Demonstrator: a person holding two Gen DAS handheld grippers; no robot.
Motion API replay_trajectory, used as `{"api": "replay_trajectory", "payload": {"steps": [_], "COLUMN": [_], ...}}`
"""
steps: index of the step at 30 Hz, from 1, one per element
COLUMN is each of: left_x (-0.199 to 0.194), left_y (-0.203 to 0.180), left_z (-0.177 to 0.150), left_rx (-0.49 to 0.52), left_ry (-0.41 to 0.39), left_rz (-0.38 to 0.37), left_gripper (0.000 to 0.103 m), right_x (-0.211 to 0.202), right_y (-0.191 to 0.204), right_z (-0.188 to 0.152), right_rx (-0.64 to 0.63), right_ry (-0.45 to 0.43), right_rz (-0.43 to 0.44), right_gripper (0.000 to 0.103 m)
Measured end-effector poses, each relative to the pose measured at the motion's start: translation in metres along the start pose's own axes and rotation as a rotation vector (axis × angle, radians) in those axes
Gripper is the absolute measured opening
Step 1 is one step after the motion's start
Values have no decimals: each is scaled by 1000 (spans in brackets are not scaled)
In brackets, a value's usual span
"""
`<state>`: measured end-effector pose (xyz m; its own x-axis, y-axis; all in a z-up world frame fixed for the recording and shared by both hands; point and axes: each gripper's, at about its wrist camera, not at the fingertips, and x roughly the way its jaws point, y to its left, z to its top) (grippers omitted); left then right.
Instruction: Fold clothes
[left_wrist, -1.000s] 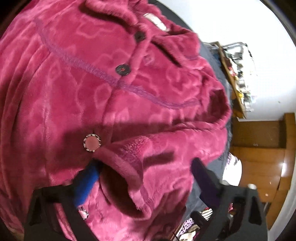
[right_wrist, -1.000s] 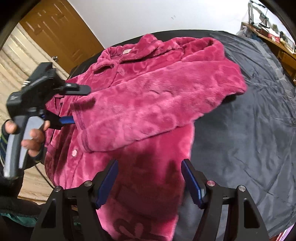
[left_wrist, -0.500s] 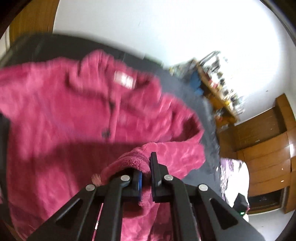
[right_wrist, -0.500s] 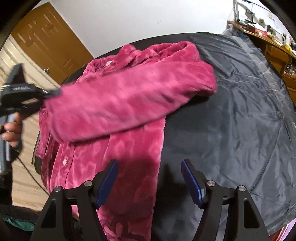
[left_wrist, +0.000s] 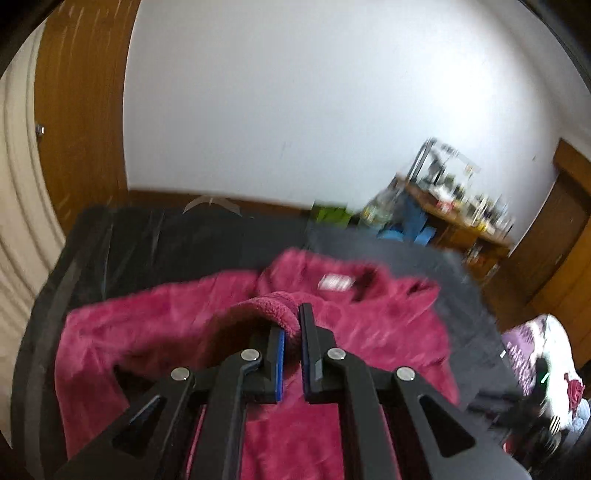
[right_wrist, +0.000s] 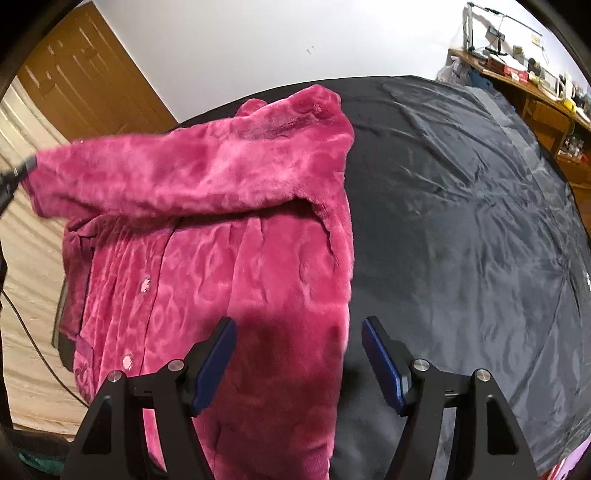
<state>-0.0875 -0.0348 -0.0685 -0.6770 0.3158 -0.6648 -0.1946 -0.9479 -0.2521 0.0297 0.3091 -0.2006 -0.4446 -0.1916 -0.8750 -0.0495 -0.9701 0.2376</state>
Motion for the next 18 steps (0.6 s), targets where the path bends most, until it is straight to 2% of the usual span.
{"api": "replay_trajectory", "payload": {"steps": [3, 9, 11, 14, 17, 18], "left_x": [21, 63, 57, 47, 24, 20], "left_y": [21, 62, 56, 46, 37, 35], "left_z": [-17, -52, -37, -15, 6, 9], "left_rx": [-9, -26, -4, 30, 86, 105], "left_ry": [68, 204, 157, 87, -11, -28], "left_rz": [21, 62, 41, 9, -33, -48], "left_gripper": [8, 8, 8, 8, 9, 12], "right_x": [6, 26, 40, 73, 102, 104], "right_y": [6, 24, 33, 43, 42, 40], "right_z": [17, 83, 104, 122, 118, 117], "right_rx": [-10, -10, -19, -32, -52, -58], "right_ry": [-10, -79, -85, -37, 42, 53], "right_rz": [-35, -68, -66, -64, -94, -101], "right_gripper": [72, 72, 72, 72, 72, 72]}}
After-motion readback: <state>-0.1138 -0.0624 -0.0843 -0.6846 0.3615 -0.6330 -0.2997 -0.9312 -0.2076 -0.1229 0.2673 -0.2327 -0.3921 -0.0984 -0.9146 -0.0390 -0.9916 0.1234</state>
